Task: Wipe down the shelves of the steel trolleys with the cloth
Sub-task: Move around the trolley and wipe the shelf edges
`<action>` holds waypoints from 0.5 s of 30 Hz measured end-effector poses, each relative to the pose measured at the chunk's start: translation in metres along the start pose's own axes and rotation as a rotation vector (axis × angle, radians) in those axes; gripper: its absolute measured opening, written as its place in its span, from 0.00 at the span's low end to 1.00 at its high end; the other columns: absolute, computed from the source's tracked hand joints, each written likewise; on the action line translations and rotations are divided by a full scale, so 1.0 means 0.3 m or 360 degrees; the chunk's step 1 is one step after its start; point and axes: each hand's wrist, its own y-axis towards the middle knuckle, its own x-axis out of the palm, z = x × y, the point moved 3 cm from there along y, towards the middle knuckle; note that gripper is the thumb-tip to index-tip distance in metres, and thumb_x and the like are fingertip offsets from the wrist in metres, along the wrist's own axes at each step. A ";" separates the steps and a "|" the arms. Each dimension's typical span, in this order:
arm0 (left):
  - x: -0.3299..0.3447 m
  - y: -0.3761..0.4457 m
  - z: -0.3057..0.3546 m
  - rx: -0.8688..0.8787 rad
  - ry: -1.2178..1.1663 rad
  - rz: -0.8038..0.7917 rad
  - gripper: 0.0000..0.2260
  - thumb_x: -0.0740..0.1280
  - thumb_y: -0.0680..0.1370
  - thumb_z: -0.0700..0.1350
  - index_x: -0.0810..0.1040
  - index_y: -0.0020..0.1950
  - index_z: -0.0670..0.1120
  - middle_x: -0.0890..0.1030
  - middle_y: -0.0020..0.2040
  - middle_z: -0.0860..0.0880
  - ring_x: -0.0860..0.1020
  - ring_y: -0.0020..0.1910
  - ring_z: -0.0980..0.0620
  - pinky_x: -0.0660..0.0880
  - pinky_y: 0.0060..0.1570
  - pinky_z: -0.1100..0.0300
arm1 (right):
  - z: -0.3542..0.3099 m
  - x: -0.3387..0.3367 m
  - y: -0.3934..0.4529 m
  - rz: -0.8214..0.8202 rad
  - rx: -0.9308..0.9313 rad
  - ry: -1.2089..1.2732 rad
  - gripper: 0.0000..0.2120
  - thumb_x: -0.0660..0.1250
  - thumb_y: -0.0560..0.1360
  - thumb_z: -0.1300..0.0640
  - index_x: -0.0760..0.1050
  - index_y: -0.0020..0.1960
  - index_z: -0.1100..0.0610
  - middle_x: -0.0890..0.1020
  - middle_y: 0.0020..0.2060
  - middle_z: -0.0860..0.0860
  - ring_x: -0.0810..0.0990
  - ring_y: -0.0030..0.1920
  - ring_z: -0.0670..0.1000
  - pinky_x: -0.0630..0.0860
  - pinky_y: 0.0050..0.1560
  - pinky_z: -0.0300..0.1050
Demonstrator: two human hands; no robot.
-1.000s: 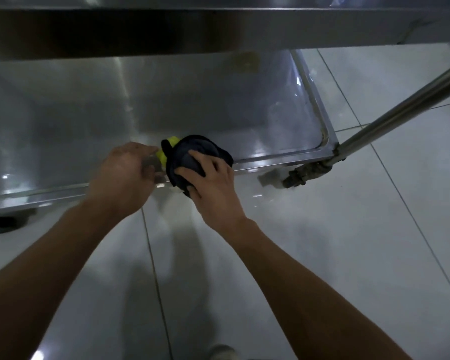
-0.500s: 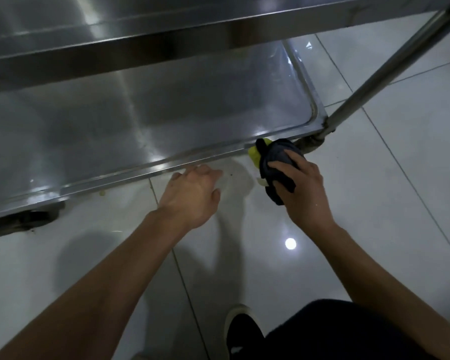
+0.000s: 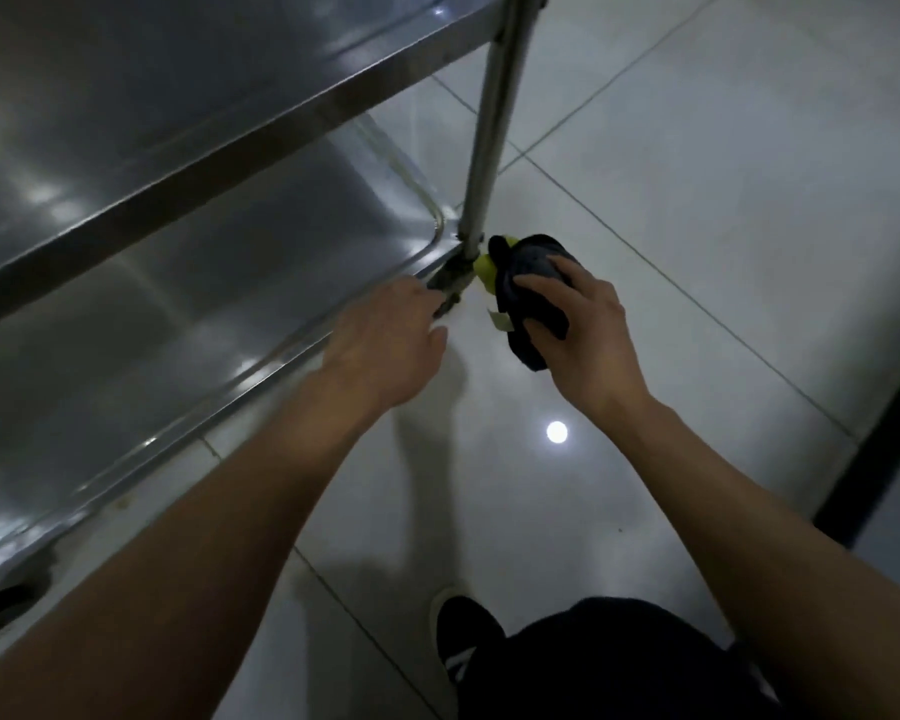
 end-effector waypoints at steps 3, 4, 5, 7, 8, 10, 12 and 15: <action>-0.108 0.033 0.132 0.0115 0.0028 0.0019 0.15 0.63 0.81 0.51 0.79 0.63 0.45 0.79 0.61 0.45 0.76 0.59 0.42 0.73 0.57 0.50 | -0.019 -0.126 -0.022 0.0043 0.0118 0.0033 0.25 0.67 0.77 0.59 0.70 0.72 0.49 0.70 0.72 0.52 0.70 0.67 0.61 0.69 0.67 0.61; -0.142 0.036 0.180 0.0153 0.0080 0.0003 0.14 0.63 0.81 0.52 0.79 0.60 0.45 0.80 0.58 0.45 0.77 0.56 0.42 0.71 0.51 0.53 | -0.026 -0.171 -0.038 0.0051 0.0182 0.0046 0.26 0.67 0.77 0.58 0.68 0.74 0.49 0.70 0.72 0.53 0.70 0.67 0.61 0.69 0.67 0.61; -0.177 0.033 0.225 0.0178 0.0121 -0.0013 0.13 0.63 0.81 0.52 0.79 0.58 0.45 0.80 0.55 0.45 0.77 0.54 0.41 0.68 0.47 0.54 | -0.034 -0.214 -0.054 0.0063 0.0252 0.0067 0.26 0.66 0.77 0.58 0.68 0.74 0.49 0.70 0.72 0.53 0.70 0.68 0.61 0.69 0.67 0.61; -0.248 0.011 0.305 0.0211 0.0145 -0.0064 0.13 0.62 0.81 0.53 0.79 0.58 0.46 0.81 0.53 0.45 0.78 0.51 0.42 0.69 0.46 0.54 | -0.058 -0.296 -0.095 0.0112 0.0402 0.0153 0.26 0.66 0.77 0.58 0.68 0.74 0.49 0.70 0.73 0.52 0.70 0.68 0.60 0.69 0.68 0.60; -0.286 -0.005 0.342 0.0228 0.0136 -0.0106 0.14 0.62 0.81 0.53 0.79 0.59 0.46 0.81 0.53 0.45 0.79 0.52 0.43 0.72 0.48 0.54 | -0.073 -0.341 -0.120 0.0144 0.0481 0.0203 0.26 0.66 0.77 0.59 0.68 0.74 0.50 0.70 0.72 0.52 0.70 0.68 0.59 0.69 0.68 0.60; -0.364 -0.040 0.421 0.0260 0.0128 -0.0204 0.16 0.61 0.82 0.53 0.78 0.65 0.47 0.81 0.57 0.46 0.79 0.56 0.45 0.76 0.55 0.51 | -0.111 -0.439 -0.173 0.0224 0.0620 0.0312 0.26 0.67 0.76 0.60 0.69 0.73 0.50 0.70 0.72 0.51 0.70 0.68 0.59 0.69 0.68 0.58; -0.452 -0.078 0.504 0.0297 0.0140 -0.0285 0.18 0.61 0.82 0.54 0.75 0.69 0.49 0.79 0.62 0.47 0.77 0.60 0.45 0.75 0.60 0.48 | -0.153 -0.550 -0.223 0.0310 0.0745 0.0408 0.26 0.68 0.76 0.60 0.70 0.73 0.51 0.71 0.71 0.50 0.71 0.68 0.57 0.69 0.68 0.57; -0.593 -0.133 0.629 0.0364 0.0104 -0.0349 0.20 0.61 0.82 0.54 0.73 0.72 0.49 0.77 0.65 0.46 0.76 0.63 0.45 0.74 0.62 0.46 | -0.217 -0.728 -0.285 0.0424 0.0899 0.0503 0.26 0.69 0.76 0.60 0.70 0.73 0.51 0.72 0.71 0.49 0.71 0.67 0.56 0.69 0.69 0.55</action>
